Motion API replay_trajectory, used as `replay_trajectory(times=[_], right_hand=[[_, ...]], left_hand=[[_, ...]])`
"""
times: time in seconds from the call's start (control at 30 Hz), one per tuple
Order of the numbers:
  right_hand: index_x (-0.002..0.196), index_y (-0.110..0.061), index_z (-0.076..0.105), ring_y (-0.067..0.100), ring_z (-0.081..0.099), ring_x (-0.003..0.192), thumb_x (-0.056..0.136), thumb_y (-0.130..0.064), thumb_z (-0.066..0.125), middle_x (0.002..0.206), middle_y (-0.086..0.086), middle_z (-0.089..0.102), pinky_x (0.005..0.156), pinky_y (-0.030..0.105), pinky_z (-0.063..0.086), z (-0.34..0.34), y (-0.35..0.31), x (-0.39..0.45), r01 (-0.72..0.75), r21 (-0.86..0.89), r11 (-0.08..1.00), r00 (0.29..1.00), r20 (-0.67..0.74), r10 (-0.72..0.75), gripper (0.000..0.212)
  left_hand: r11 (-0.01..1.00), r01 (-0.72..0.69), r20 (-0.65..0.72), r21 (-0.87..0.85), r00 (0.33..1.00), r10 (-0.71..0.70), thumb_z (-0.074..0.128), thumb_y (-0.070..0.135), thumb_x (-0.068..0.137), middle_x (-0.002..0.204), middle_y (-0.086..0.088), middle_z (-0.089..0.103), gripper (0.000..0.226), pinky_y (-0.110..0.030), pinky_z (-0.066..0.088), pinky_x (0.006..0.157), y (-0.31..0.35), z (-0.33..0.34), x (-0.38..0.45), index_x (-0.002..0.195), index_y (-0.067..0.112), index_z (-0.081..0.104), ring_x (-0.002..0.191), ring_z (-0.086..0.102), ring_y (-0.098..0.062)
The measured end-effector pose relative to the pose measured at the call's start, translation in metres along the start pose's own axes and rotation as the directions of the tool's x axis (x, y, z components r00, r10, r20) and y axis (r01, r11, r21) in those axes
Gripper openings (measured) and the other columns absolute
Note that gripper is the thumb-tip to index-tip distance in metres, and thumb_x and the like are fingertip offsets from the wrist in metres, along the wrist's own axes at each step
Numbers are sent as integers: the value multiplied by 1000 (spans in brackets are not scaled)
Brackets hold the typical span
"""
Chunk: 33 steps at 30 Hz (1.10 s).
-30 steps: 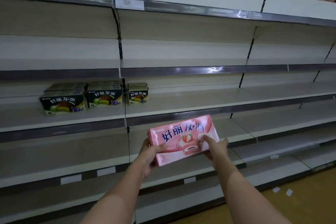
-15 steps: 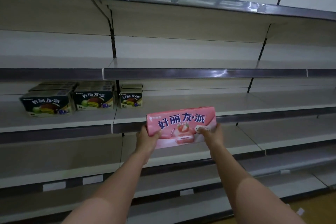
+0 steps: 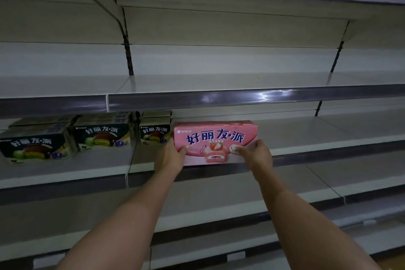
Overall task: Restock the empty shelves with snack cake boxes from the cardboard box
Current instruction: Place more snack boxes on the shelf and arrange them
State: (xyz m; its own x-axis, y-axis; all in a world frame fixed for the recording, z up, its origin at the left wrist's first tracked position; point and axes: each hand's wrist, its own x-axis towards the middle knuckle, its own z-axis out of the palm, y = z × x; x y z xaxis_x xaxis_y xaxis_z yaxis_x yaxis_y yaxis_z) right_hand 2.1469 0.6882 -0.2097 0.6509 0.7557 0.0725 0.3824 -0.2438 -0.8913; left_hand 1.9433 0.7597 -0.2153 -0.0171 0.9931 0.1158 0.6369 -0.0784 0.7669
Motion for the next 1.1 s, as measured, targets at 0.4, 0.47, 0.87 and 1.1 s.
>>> replay_trajectory(times=[0.4,0.47,0.87,1.1], right_hand=[[108,-7,58,27,60,93,77,-32,78,103,10,64,81,36,49,39,16,82,-6,101,995,997,82,-2,45],[105,-11,57,27,60,96,77,-32,78,105,8,65,87,39,50,44,20,96,-37,143,989,993,114,20,41],[101,-12,57,29,57,97,87,-27,65,102,10,61,95,43,47,73,20,157,-64,245,967,988,149,28,22],[107,-3,66,31,63,95,80,-9,62,108,17,68,86,41,52,88,21,179,-80,383,920,981,193,5,28]], left_hand=[[968,-2,-44,251,999,13,48,38,98,116,-13,62,40,-33,45,77,-2,34,54,125,9,52,105,59,-30],[972,-3,-41,237,999,13,49,38,97,120,-13,61,40,-33,45,78,-3,43,66,126,10,51,106,59,-30],[991,83,-105,-103,990,-93,64,14,86,120,-10,61,63,-37,50,87,-4,93,107,140,15,31,105,61,-30],[968,110,-57,-228,990,-126,66,10,75,147,-11,32,90,-40,43,101,-3,109,133,149,25,16,128,41,-32]])
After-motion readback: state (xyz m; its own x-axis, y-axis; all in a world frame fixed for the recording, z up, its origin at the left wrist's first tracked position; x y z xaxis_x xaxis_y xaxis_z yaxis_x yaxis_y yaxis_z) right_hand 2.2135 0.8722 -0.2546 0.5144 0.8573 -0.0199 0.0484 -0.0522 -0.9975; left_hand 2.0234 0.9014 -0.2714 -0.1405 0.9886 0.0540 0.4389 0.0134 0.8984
